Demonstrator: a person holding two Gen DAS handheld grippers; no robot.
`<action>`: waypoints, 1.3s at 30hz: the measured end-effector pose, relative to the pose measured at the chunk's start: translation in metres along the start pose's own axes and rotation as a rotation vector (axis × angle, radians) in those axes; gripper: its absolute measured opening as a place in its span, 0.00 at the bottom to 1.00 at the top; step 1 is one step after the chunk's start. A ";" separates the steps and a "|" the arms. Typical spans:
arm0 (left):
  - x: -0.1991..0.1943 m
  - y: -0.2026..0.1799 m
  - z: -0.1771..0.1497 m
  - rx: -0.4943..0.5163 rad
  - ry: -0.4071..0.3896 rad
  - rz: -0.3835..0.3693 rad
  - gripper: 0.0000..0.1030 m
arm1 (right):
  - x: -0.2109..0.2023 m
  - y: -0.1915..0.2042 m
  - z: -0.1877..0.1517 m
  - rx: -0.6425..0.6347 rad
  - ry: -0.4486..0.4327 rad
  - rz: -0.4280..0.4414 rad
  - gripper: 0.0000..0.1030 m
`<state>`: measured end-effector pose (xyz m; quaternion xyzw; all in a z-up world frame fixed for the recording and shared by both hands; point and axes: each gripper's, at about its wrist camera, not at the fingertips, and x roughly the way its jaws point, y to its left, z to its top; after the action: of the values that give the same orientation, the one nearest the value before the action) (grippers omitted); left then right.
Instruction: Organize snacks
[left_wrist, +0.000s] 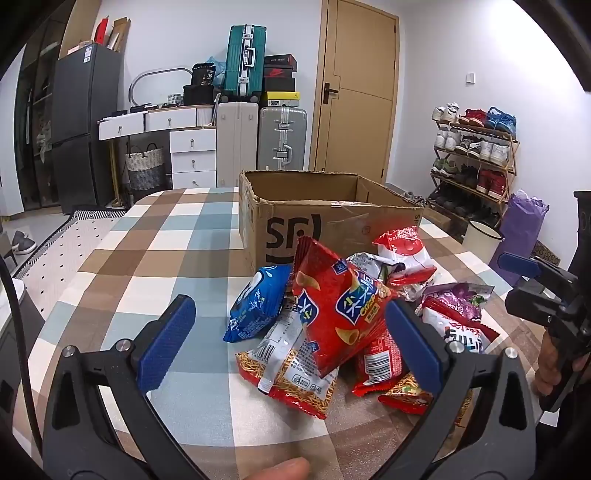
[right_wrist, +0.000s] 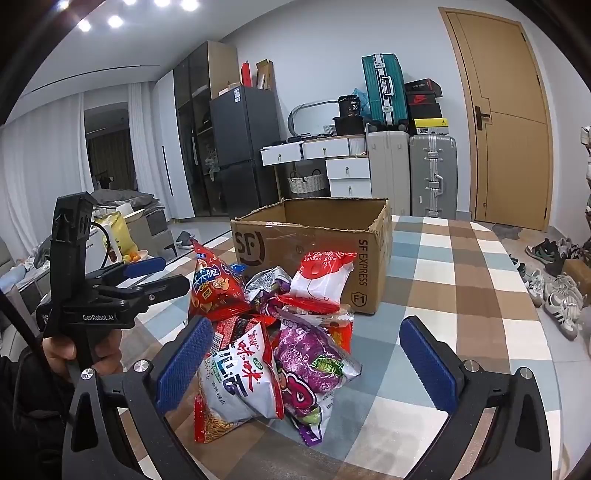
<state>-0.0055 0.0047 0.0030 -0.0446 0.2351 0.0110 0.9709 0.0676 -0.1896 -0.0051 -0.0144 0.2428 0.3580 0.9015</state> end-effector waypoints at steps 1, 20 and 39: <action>0.001 -0.001 0.000 0.000 0.000 0.000 0.99 | 0.000 0.000 0.000 0.000 0.000 0.000 1.00; -0.001 -0.001 0.000 0.000 0.002 0.001 0.99 | 0.002 0.000 0.000 0.003 0.000 -0.002 1.00; -0.001 0.000 0.000 0.001 0.002 0.001 0.99 | 0.002 0.000 0.000 0.002 0.002 -0.004 1.00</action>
<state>-0.0067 0.0042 0.0034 -0.0441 0.2361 0.0111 0.9707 0.0691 -0.1882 -0.0062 -0.0143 0.2443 0.3561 0.9018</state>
